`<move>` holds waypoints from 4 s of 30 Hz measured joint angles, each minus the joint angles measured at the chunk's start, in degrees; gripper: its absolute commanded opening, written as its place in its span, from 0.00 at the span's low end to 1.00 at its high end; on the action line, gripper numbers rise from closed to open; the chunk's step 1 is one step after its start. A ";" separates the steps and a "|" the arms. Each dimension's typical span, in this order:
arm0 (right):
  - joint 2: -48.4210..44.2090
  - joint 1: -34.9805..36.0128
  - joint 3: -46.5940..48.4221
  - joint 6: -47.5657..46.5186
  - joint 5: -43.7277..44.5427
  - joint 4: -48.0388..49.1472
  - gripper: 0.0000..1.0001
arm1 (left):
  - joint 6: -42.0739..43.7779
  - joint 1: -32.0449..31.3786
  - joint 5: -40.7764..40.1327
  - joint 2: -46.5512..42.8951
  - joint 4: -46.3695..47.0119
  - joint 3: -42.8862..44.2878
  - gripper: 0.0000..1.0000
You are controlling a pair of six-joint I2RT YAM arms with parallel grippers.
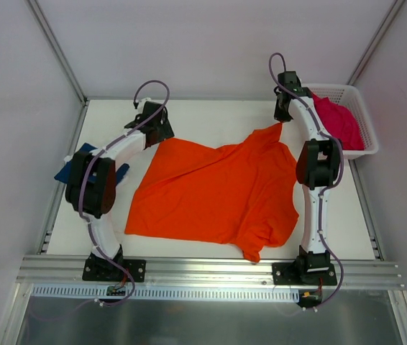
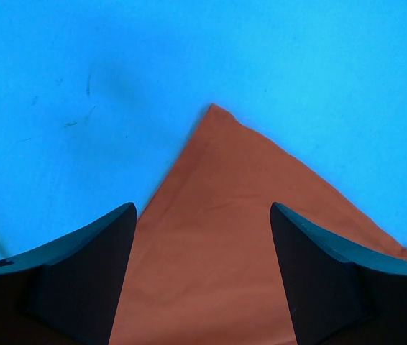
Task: Fold and stack the t-shirts
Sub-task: Flatten out the tshirt, then grap the side of the flattened tshirt furthest away from the robot with both arms
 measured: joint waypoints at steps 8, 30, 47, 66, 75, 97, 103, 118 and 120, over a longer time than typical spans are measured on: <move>-0.02 0.00 -1.88 0.59 -1.95 1.14 0.01 | 1.88 0.07 0.24 12.74 -1.95 6.88 0.75; -1.40 0.00 -4.63 0.79 -3.69 3.17 0.01 | 5.51 1.57 1.99 22.08 -2.60 19.50 0.73; -1.66 0.00 -7.19 0.85 -3.82 3.80 0.01 | 4.79 1.57 4.52 22.40 -4.81 19.50 0.63; -1.95 0.00 -8.68 1.27 -3.80 4.07 0.01 | 2.29 3.08 2.97 23.41 -9.44 21.73 0.00; -1.99 0.00 -8.68 1.25 -3.78 4.13 0.00 | 1.33 4.22 1.01 23.41 -9.66 21.73 0.00; -0.22 0.00 4.15 1.25 -3.43 4.04 0.00 | -1.01 11.30 3.61 23.41 -11.74 25.09 0.00; 1.99 0.00 3.89 1.51 -4.26 4.00 0.00 | -1.33 11.30 4.59 23.41 -11.82 26.23 0.00; -15.76 0.50 -24.35 2.29 -5.49 6.99 0.01 | -3.15 11.30 4.68 16.68 -12.28 16.52 0.00; -19.45 0.96 -27.93 2.32 -5.42 7.58 0.01 | -3.41 11.30 4.70 15.50 -12.33 15.15 0.00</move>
